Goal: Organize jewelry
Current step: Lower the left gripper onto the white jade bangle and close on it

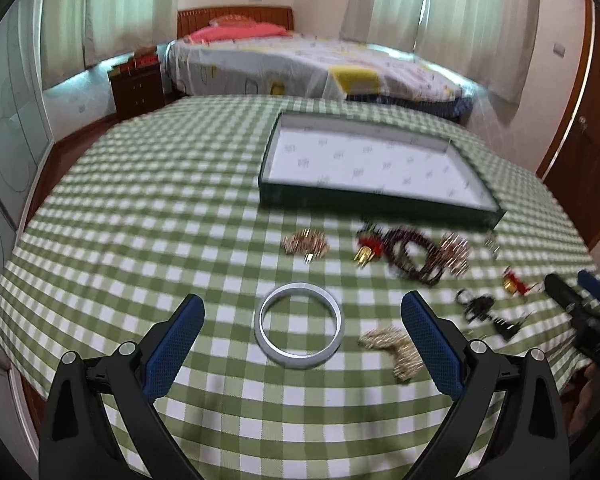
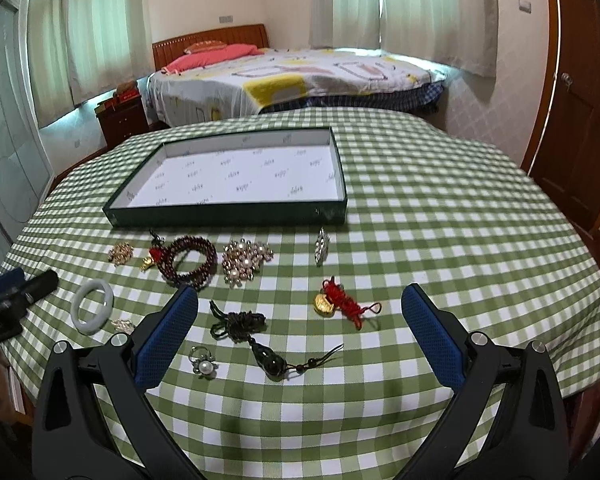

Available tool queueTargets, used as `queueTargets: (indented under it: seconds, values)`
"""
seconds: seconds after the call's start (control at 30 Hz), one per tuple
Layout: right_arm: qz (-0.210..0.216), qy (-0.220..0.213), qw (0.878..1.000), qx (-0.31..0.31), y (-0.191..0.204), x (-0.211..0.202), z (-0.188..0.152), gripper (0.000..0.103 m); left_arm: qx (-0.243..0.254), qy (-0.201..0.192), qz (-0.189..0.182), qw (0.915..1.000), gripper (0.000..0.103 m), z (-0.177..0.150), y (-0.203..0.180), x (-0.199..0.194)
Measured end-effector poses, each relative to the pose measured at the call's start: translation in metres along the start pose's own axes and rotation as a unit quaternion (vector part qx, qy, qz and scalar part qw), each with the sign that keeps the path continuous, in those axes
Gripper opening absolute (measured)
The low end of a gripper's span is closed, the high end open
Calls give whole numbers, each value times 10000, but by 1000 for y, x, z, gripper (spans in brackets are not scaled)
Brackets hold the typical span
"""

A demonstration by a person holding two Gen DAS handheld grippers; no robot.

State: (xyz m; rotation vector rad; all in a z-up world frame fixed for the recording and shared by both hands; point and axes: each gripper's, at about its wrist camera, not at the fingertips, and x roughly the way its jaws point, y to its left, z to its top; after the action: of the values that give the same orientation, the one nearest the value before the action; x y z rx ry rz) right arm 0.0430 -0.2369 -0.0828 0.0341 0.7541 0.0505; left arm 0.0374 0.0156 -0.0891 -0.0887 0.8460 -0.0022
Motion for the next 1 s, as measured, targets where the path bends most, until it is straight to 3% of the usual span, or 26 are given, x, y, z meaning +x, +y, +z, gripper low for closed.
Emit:
queueTargets:
  seconds: [0.5,0.77,0.8,0.83,0.87,0.9,1.0]
  values:
    - [121,438,9989,75,-3,33,-6,99,75,693,84,9975,95,-9,8,64]
    - [136,509,9986,82,-3,39,-8,99,305,660,242,9971,94,-11,6,67]
    - [147,512,9985,80,-3,39,-8,99,332,640,250,9971,93,-11,6,66]
    - [150,513,9985,78,-3,39,-8,99,324,601,266,9973,86,-11,7,64]
    - [157,510,9985,71,-3,39,-8,99,326,528,272,9977,73,-11,8,62]
    - [164,511,9985,63,-3,39,-8,99,336,485,323,9977,69,-11,9,60]
    - [179,534,9984,24,0,39,-9,99,353,448,305,9979,69,-12,11,59]
